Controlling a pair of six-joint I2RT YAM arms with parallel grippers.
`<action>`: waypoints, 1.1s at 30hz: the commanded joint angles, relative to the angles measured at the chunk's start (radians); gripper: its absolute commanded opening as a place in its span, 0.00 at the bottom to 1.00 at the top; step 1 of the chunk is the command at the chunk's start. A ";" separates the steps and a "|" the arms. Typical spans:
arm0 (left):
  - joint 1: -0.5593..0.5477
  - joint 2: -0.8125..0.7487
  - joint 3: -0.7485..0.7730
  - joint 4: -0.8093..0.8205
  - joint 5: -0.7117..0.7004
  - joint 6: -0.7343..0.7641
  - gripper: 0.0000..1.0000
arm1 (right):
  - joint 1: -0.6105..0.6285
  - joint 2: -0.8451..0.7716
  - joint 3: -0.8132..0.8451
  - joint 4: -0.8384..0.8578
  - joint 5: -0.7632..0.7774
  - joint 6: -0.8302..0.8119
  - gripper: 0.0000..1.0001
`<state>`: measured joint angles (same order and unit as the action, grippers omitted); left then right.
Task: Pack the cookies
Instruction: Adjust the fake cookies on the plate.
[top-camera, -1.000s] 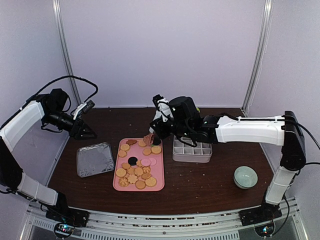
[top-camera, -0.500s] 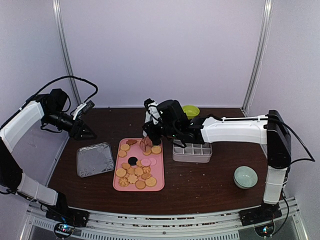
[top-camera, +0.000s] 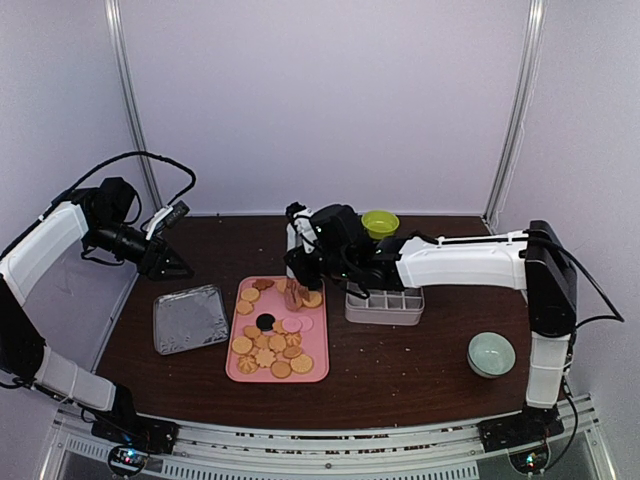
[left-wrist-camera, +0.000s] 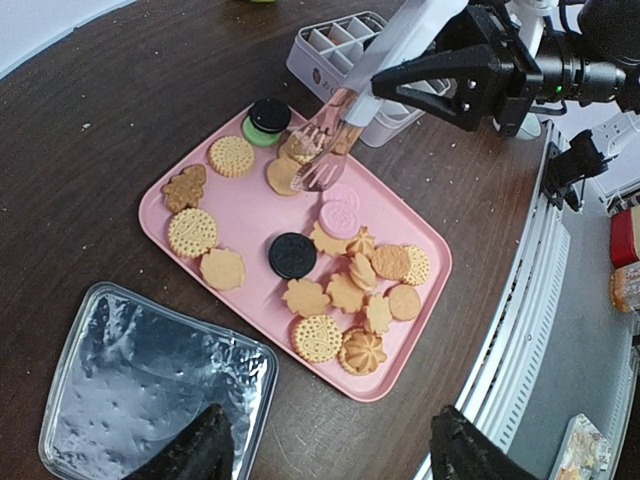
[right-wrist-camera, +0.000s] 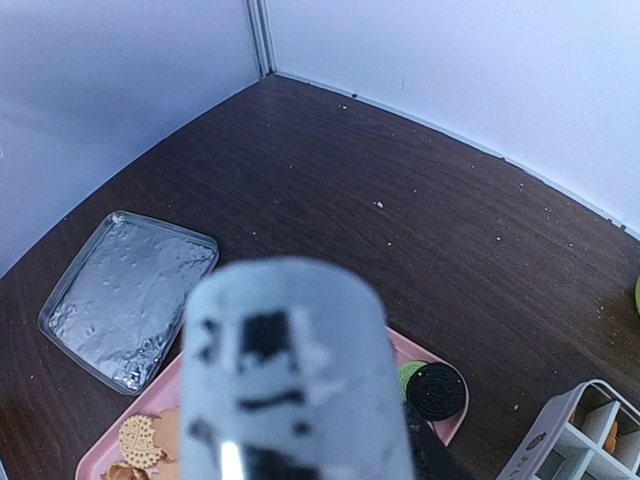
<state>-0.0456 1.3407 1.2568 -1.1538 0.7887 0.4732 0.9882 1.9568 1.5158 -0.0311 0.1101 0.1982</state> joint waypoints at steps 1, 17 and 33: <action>0.009 -0.021 0.003 -0.006 -0.001 0.016 0.70 | 0.008 0.029 0.056 0.019 0.006 0.006 0.40; 0.009 -0.023 0.004 -0.009 -0.003 0.018 0.70 | 0.001 0.127 0.211 0.004 0.074 -0.045 0.39; 0.010 -0.015 0.010 -0.013 0.004 0.018 0.70 | -0.004 0.067 0.021 0.040 0.071 -0.018 0.36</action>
<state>-0.0456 1.3380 1.2568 -1.1545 0.7837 0.4744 0.9871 2.0724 1.6024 0.0238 0.1799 0.1646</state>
